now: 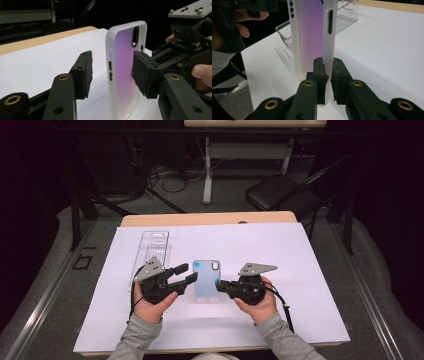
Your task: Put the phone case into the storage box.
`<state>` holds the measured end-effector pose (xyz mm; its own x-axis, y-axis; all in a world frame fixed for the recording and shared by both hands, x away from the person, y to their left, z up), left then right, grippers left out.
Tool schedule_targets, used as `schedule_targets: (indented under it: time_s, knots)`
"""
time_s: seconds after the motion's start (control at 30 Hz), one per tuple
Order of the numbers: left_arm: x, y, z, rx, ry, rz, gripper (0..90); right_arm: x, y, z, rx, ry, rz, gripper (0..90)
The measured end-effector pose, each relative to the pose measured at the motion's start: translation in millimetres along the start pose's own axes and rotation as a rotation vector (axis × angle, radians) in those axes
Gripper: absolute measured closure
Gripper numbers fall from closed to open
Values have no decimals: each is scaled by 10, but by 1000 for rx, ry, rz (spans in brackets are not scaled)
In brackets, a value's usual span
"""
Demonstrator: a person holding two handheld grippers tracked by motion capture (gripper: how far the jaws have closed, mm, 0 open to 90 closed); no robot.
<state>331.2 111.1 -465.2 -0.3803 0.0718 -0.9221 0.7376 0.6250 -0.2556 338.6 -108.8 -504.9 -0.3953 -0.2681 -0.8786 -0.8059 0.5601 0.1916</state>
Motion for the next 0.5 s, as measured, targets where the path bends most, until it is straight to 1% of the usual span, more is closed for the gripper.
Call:
schedule_targets:
  time_s: [0.2, 0.33, 0.5]
  knots:
    - [4, -4, -1, 4, 1, -3, 554, 11, 32, 24, 4, 1, -17, 832]
    - [19, -2, 9, 3, 9, -6, 608, 16, 46, 33, 2, 5, -26, 832]
    - [29, -2, 14, 8, 13, -16, 649, 20, 59, 38, 3, 4, -28, 831]
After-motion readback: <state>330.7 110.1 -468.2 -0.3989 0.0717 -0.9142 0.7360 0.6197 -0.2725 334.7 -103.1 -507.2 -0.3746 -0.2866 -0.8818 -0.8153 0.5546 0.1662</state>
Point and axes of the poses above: each handheld gripper's, and its own axes: z roughly forward along the jaws, x roughly out of its underside, y roughly to its left, the point moved 4 cm from there along z, roughly forward along the jaws, and after that the axes turned 4 degrees about -z, right-handed, at the moved point
